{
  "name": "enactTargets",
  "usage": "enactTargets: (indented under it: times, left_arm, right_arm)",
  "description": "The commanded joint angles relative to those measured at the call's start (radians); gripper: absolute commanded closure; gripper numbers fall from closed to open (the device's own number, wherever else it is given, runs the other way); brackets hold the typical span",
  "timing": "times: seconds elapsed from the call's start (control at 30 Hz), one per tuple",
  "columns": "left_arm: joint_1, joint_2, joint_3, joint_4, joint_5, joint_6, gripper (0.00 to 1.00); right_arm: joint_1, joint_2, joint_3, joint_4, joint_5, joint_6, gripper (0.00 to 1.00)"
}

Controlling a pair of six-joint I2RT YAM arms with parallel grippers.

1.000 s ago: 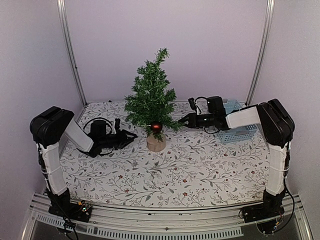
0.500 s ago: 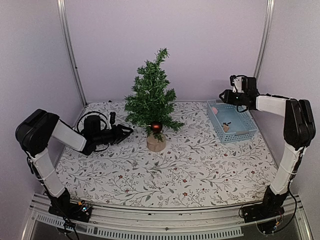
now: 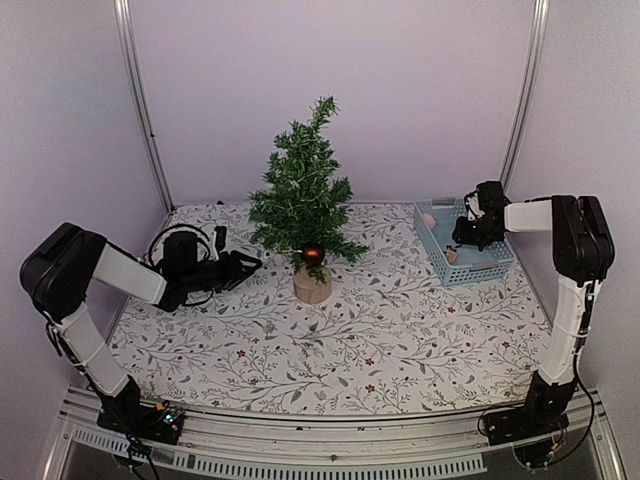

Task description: Decorate the small christmas tree

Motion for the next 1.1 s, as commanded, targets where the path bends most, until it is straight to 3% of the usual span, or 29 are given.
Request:
enactTargets:
  times: [0.0, 0.3, 0.47, 0.77, 0.87, 1.07]
  left_arm:
    - [0.005, -0.045, -0.012, -0.02, -0.023, 0.018, 0.54]
    - [0.005, -0.055, -0.009, -0.025, -0.029, 0.018, 0.54]
    - [0.005, -0.068, -0.014, -0.027, -0.033, 0.016, 0.54]
    - [0.009, -0.087, -0.025, -0.033, -0.042, 0.02, 0.54]
    - [0.009, -0.083, -0.023, -0.028, -0.04, 0.019, 0.54]
    - [0.009, -0.089, -0.023, -0.029, -0.043, 0.018, 0.54]
  right_arm:
    - [-0.014, 0.064, 0.02, -0.013, 0.006, 0.043, 0.57]
    - [-0.024, 0.137, 0.114, -0.077, -0.006, 0.056, 0.57]
    - [-0.037, 0.181, 0.162, -0.107, -0.054, 0.053, 0.65]
    - [-0.046, 0.17, 0.121, -0.107, -0.079, 0.06, 0.68]
    - [-0.046, 0.168, 0.114, -0.102, -0.11, 0.059, 0.73]
    - [-0.046, 0.125, 0.09, -0.079, -0.109, 0.054, 0.94]
